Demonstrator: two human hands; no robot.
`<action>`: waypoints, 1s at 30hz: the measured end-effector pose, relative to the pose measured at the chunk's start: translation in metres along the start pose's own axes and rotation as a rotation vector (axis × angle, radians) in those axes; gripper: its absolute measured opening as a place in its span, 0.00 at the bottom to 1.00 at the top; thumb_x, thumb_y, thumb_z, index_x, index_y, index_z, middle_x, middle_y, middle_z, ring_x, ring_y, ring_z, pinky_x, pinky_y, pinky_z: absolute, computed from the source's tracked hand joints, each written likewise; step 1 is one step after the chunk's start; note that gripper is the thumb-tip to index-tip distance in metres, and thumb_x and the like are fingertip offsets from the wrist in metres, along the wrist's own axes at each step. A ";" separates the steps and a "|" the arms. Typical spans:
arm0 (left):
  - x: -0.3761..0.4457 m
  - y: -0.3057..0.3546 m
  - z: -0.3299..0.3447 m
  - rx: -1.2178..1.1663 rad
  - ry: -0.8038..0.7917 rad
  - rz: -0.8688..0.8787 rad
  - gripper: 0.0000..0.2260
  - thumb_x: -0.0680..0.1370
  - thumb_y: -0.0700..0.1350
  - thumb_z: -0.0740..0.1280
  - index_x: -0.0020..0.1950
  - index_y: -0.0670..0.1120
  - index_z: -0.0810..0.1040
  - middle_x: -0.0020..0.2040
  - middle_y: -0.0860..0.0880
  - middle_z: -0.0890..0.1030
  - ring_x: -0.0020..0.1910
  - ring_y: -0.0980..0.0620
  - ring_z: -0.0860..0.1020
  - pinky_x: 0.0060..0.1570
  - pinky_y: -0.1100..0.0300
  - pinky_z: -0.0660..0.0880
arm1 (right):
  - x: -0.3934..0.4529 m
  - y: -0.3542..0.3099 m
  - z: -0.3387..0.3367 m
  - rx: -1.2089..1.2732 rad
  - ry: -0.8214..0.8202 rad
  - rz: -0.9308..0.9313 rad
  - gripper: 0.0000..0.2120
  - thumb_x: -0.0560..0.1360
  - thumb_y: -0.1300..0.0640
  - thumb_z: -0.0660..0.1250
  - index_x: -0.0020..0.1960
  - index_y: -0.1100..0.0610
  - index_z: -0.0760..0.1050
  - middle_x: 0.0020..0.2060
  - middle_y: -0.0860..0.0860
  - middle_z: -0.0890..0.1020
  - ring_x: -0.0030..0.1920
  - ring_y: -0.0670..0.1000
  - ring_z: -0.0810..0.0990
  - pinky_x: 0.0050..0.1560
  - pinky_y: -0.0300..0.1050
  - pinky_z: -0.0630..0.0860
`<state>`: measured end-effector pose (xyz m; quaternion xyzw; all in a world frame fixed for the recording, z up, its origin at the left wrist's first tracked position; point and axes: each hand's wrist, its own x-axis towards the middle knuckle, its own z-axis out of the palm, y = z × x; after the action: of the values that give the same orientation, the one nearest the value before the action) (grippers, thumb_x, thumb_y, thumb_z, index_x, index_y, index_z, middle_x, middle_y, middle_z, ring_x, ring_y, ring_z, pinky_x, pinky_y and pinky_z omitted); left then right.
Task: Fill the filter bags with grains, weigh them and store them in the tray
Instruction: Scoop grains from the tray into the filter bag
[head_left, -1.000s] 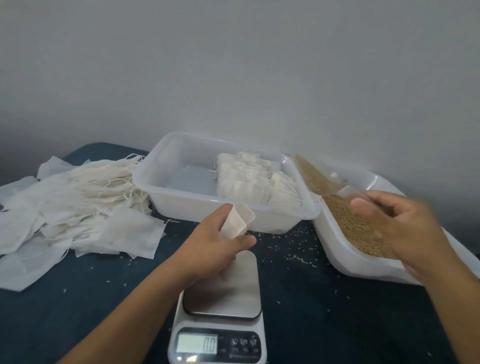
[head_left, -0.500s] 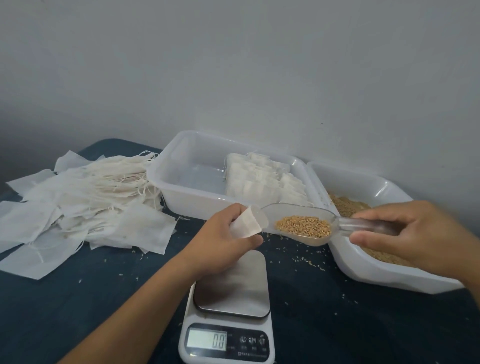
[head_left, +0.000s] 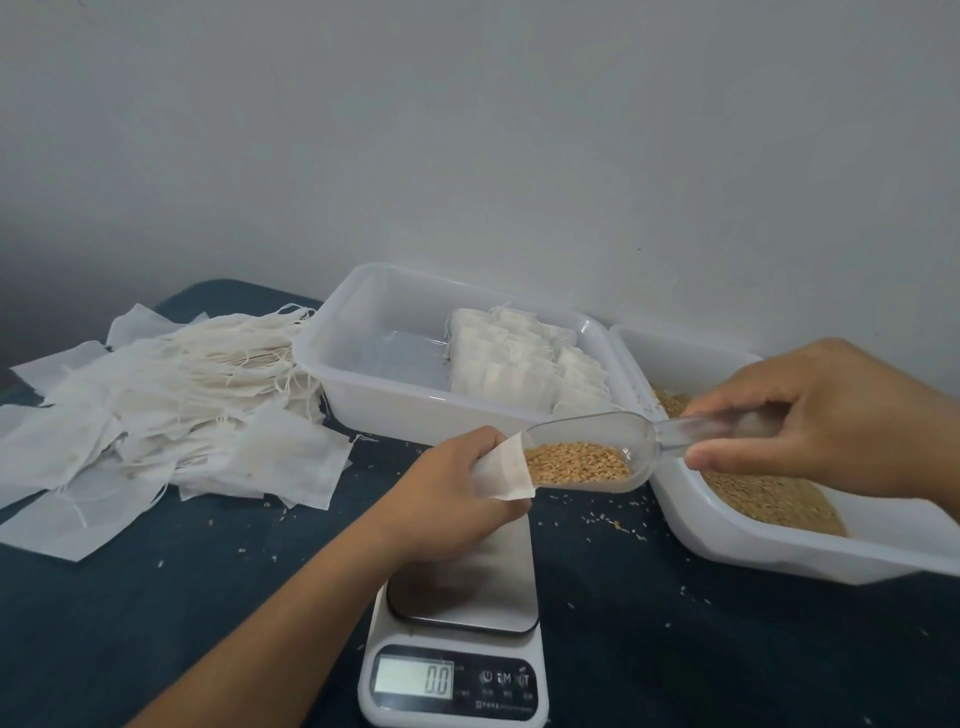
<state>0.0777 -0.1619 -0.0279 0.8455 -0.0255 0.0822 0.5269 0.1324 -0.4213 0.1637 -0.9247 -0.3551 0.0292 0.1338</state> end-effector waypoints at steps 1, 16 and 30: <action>0.000 0.000 0.000 0.000 0.000 0.005 0.11 0.75 0.51 0.75 0.55 0.55 0.78 0.50 0.57 0.82 0.47 0.59 0.80 0.50 0.59 0.78 | 0.001 -0.002 -0.001 -0.005 -0.005 -0.002 0.16 0.59 0.32 0.75 0.45 0.35 0.86 0.36 0.36 0.85 0.37 0.41 0.83 0.38 0.31 0.74; -0.001 0.000 0.000 -0.056 0.002 -0.005 0.11 0.73 0.55 0.74 0.53 0.58 0.78 0.49 0.60 0.82 0.47 0.62 0.80 0.41 0.71 0.72 | -0.001 -0.003 -0.009 -0.054 -0.002 -0.011 0.16 0.60 0.30 0.75 0.48 0.28 0.82 0.37 0.35 0.85 0.37 0.42 0.83 0.39 0.33 0.76; -0.003 0.008 -0.005 -0.320 0.036 -0.086 0.11 0.70 0.53 0.75 0.51 0.55 0.81 0.46 0.55 0.85 0.42 0.59 0.80 0.40 0.71 0.74 | -0.010 0.037 0.036 0.238 0.102 0.077 0.13 0.64 0.39 0.76 0.48 0.37 0.86 0.40 0.47 0.87 0.41 0.53 0.84 0.45 0.44 0.79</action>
<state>0.0736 -0.1615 -0.0188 0.7496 0.0076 0.0696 0.6582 0.1431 -0.4460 0.1190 -0.9155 -0.3063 0.0291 0.2593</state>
